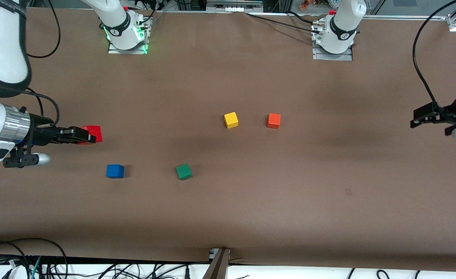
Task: Pass red block to right arm, stack on blue
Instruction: 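Move the red cube with the right gripper above the blue cube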
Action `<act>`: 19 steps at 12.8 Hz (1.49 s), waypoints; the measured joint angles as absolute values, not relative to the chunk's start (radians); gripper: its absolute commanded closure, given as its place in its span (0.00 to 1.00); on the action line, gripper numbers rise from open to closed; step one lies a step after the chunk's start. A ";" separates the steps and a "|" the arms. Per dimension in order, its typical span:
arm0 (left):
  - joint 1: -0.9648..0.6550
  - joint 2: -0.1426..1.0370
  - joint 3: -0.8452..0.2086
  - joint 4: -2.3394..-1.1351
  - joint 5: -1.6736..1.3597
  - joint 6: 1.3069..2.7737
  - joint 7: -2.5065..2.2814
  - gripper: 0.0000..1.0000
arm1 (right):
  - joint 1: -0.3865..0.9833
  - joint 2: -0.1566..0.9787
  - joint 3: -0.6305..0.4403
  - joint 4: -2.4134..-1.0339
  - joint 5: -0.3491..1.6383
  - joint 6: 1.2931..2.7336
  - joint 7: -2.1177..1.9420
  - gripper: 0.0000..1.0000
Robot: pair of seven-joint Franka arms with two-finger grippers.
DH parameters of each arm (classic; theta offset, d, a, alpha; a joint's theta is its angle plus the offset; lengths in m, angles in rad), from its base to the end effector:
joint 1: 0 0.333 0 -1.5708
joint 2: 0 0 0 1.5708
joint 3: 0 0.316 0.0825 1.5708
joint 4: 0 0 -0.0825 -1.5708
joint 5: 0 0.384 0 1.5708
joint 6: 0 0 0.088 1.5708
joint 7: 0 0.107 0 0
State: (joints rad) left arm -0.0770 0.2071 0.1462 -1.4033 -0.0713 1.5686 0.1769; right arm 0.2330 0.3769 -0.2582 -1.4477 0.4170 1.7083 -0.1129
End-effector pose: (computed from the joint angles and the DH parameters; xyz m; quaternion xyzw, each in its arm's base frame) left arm 0.6153 0.0256 0.5832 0.9981 -0.0544 -0.0172 0.0229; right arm 0.6612 0.0464 0.4745 -0.9863 -0.0104 0.0398 0.1598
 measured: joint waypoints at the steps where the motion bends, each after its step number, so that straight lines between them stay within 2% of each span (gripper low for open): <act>1: -0.076 0.184 0.123 -1.426 -0.071 1.556 0.100 0.00 | 0.249 0.363 -0.257 -1.516 0.399 1.797 -0.119 0.66; 4: -0.069 0.159 0.102 -1.462 -0.071 1.547 0.040 0.00 | 0.295 0.357 -0.255 -1.703 0.339 2.060 -0.164 0.67; 10: -0.058 0.160 0.099 -1.470 -0.071 1.538 0.041 0.00 | 0.302 0.381 -0.257 -1.907 0.318 2.427 -0.174 0.67; 19: -0.036 0.160 0.099 -1.470 -0.073 1.538 0.041 0.00 | 0.302 0.443 -0.258 -1.922 0.318 2.571 -0.176 0.67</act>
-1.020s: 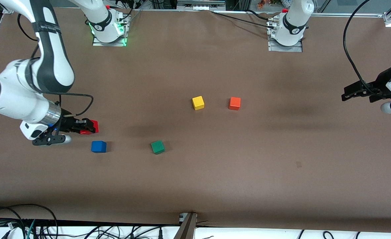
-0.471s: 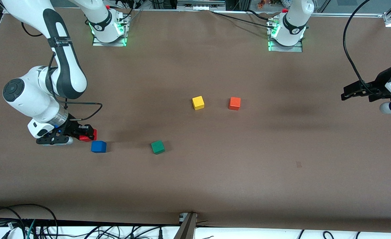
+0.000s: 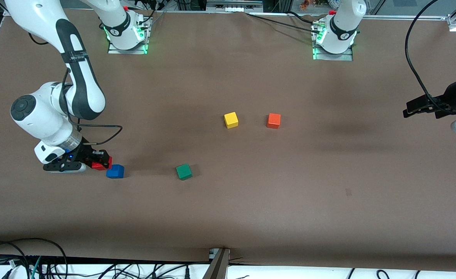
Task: Pass red block to right arm, stack on blue
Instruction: 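Move the red cube with the right gripper above the blue cube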
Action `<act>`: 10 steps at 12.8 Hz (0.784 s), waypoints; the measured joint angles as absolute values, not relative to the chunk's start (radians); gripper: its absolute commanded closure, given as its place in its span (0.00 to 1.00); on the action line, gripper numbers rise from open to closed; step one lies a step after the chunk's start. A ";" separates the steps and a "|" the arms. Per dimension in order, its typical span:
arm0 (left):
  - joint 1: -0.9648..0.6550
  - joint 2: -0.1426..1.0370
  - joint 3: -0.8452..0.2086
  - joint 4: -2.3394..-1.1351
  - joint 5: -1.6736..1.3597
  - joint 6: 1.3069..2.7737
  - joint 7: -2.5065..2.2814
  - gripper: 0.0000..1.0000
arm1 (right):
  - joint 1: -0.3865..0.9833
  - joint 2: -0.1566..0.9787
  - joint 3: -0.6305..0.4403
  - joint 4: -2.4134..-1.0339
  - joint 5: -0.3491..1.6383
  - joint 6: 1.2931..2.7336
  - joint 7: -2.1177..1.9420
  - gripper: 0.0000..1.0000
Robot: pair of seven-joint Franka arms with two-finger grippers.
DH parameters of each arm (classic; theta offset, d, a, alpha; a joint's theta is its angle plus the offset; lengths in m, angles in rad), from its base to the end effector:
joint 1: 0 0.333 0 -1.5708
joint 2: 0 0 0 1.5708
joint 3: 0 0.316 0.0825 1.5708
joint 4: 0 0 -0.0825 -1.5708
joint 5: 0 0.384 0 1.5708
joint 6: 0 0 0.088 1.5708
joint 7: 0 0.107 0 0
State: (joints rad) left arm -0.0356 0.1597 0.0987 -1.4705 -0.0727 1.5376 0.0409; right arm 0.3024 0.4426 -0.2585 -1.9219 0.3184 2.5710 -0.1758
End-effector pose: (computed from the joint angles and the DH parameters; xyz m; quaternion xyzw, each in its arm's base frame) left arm 0.5971 0.0251 0.5773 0.9985 0.0113 -0.0443 0.0308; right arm 0.6453 0.0339 0.2892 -0.9923 -0.0035 -0.1170 0.0395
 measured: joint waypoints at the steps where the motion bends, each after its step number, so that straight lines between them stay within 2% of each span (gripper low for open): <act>1: -0.036 0.160 0.094 -1.470 -0.075 1.538 0.041 0.00 | 0.303 0.455 -0.258 -1.919 0.318 2.579 -0.176 0.67; 10: -0.040 0.160 0.079 -1.471 -0.077 1.528 0.040 0.00 | 0.309 0.517 -0.257 -1.861 0.318 2.585 -0.176 0.67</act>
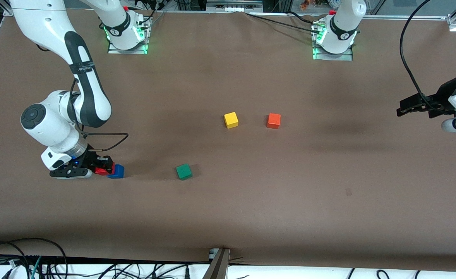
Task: Pass red block to right arm, stack on blue
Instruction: 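Move the red cube with the right gripper above the blue cube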
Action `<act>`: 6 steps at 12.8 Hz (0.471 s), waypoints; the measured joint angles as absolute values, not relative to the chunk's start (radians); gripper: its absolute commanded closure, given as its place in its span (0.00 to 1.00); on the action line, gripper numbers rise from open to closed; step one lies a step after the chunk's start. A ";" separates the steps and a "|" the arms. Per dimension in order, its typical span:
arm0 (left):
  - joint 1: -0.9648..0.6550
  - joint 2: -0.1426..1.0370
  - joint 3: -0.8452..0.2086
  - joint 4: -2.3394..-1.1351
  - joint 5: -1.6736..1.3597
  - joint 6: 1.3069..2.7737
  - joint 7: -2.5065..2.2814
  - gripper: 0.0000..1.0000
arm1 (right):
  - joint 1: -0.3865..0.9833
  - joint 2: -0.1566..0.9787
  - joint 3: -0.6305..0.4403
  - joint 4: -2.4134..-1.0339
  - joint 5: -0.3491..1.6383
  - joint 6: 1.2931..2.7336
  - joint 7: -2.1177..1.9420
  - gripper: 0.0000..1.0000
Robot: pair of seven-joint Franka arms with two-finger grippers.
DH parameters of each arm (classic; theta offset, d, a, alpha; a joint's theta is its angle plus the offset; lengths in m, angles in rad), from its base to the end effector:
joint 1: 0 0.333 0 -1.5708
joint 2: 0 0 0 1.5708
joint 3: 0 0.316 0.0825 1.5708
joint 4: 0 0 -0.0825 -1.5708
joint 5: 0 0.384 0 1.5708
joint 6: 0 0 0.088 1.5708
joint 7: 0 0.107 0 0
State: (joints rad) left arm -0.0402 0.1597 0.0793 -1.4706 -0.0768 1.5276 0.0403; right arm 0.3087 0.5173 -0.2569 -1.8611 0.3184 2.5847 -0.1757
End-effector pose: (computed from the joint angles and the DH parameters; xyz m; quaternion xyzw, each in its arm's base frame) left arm 0.5964 0.0112 0.5764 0.9982 -0.0005 -0.0497 0.0341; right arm 0.6602 0.0419 0.2697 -0.9925 -0.0113 -0.1178 0.0308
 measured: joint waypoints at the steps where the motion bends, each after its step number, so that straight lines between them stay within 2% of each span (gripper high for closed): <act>1: -0.040 0.160 0.079 -1.471 -0.077 1.527 0.040 0.00 | 0.310 0.525 -0.257 -1.854 0.318 2.586 -0.176 0.67; 6: -0.040 0.160 0.080 -1.471 -0.077 1.527 0.040 0.00 | 0.313 0.545 -0.257 -1.833 0.318 2.588 -0.176 0.67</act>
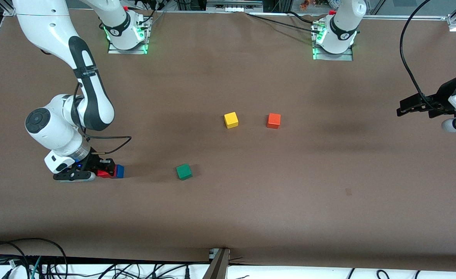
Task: Pass red block to right arm, stack on blue
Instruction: 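Move the red cube with the right gripper above the blue cube, then lower the red cube onto the blue cube with the right gripper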
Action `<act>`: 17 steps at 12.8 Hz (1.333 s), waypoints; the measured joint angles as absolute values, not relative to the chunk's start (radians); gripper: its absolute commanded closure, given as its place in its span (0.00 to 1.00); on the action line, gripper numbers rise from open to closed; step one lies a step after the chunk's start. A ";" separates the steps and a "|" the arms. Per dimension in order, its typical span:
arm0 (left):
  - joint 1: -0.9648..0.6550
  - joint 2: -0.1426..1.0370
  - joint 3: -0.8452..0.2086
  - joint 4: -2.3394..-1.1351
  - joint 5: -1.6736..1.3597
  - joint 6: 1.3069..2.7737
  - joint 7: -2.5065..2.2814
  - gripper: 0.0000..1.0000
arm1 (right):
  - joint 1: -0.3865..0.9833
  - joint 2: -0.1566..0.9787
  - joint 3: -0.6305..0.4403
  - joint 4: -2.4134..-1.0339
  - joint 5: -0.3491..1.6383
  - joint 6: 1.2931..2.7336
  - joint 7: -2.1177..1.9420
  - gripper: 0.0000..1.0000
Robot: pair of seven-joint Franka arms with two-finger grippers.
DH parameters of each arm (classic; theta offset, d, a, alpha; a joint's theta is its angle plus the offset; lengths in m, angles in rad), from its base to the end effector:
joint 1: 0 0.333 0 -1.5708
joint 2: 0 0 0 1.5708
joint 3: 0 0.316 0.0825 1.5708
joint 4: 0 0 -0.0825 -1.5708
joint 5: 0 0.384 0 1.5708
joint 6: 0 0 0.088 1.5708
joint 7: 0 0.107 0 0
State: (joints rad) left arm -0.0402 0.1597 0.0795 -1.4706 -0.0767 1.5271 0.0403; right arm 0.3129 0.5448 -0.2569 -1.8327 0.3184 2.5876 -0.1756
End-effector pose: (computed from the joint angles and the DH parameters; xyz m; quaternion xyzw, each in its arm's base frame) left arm 0.5963 0.0113 0.5764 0.9982 -0.0004 -0.0500 0.0340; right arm 0.6669 0.0465 0.2646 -0.9923 -0.0154 -0.1200 0.0280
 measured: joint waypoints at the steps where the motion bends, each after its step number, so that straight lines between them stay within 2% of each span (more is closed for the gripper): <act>1: -0.040 0.160 0.080 -1.471 -0.077 1.527 0.040 0.00 | 0.313 0.545 -0.257 -1.832 0.318 2.588 -0.176 0.67; 17: -0.039 0.161 0.081 -1.471 -0.077 1.527 0.040 0.00 | 0.332 0.556 -0.260 -1.829 0.319 2.589 -0.163 0.67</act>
